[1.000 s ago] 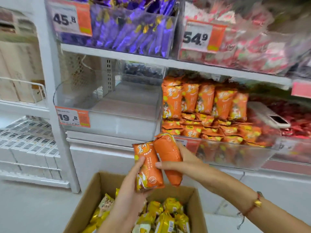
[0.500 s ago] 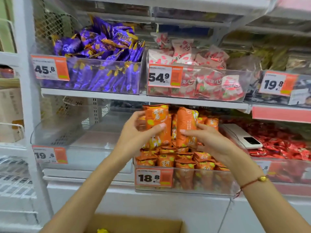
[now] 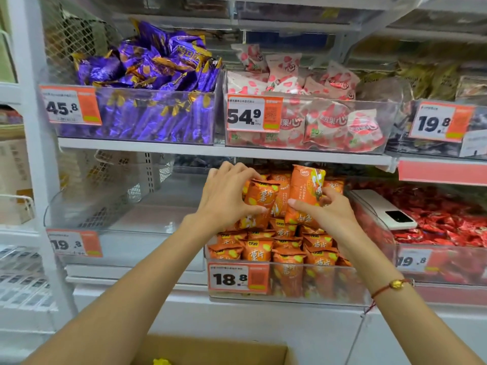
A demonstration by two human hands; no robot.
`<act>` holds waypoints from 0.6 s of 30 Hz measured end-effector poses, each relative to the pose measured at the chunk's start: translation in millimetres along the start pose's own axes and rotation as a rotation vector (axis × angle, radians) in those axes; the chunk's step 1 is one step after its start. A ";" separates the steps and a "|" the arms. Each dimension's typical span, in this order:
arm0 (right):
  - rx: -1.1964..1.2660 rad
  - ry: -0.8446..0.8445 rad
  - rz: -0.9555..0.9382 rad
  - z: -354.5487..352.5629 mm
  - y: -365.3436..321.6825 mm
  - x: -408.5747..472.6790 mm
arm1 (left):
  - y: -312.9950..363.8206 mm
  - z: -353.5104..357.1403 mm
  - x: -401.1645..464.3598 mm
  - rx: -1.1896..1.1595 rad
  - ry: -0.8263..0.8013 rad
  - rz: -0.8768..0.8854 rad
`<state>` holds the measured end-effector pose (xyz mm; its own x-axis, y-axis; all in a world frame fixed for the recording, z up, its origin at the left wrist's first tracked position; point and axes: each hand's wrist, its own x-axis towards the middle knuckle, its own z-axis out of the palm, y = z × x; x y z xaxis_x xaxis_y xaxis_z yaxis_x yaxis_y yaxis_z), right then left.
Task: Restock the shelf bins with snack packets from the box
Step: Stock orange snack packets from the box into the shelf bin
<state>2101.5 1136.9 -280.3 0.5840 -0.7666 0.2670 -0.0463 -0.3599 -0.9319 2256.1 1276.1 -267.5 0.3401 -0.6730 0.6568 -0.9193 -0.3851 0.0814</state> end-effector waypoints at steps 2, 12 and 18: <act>-0.009 -0.006 -0.006 0.5 2.4 0.8 | -7.3 1.6 0.6 -0.004 0.001 -0.022; -0.157 -0.020 -0.013 1.9 13.0 2.0 | -21.8 18.6 -0.4 0.155 -0.077 0.067; -0.392 0.104 -0.142 16.7 8.5 4.2 | -28.1 24.5 -1.2 0.093 -0.003 0.101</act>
<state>2117.1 1139.5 -291.3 0.5230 -0.7371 0.4279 -0.2878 -0.6253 -0.7254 2286.4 1272.3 -288.9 0.2471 -0.7132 0.6560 -0.9268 -0.3716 -0.0550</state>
